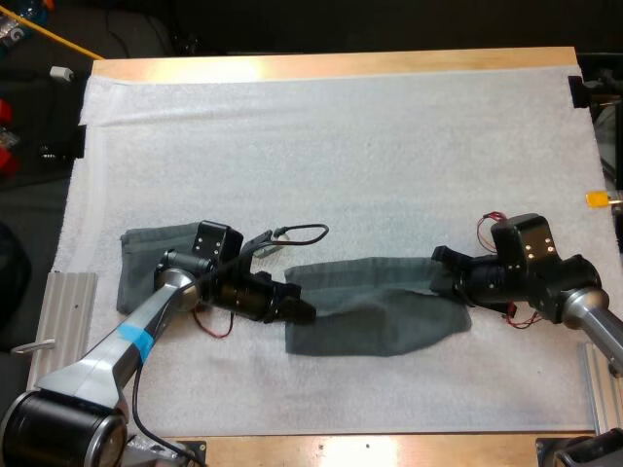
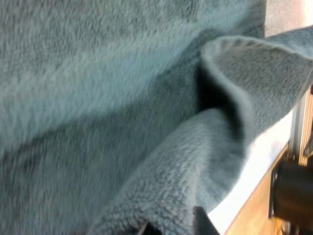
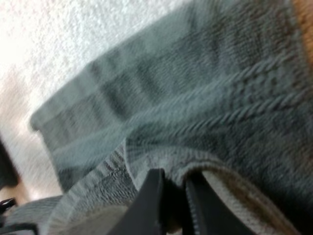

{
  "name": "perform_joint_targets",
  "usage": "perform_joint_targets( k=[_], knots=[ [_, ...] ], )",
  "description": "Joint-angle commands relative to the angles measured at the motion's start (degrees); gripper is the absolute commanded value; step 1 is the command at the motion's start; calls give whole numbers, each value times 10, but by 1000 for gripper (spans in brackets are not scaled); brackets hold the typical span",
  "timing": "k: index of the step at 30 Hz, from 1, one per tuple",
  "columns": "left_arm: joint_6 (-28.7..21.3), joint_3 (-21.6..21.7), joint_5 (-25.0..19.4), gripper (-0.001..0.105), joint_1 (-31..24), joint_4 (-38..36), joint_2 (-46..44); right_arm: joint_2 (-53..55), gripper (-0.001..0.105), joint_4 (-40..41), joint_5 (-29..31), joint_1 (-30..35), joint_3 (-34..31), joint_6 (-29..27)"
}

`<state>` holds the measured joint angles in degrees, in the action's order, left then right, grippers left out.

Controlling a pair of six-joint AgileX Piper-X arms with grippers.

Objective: Pick towel from pile, fold and stack

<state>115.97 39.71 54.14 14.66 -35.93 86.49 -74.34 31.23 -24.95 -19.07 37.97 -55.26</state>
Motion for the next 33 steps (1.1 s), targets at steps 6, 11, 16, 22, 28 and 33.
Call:
perform_joint_targets(
  k=[6,11,16,22,28,33],
  knots=[
    [50,3,-30,0,0,79,-2,2,0,-11,73,2,4,26],
    [51,3,-70,0,0,81,-2,2,0,-36,85,2,4,41],
    [51,3,-89,0,0,101,-2,2,0,-57,85,2,4,41],
    [51,3,-122,0,0,103,-2,2,0,-57,85,2,4,41],
    [51,20,-132,41,0,105,-2,2,33,-103,58,2,4,41],
    [51,56,-118,69,0,89,-2,7,69,-170,29,2,4,21]
  ],
)
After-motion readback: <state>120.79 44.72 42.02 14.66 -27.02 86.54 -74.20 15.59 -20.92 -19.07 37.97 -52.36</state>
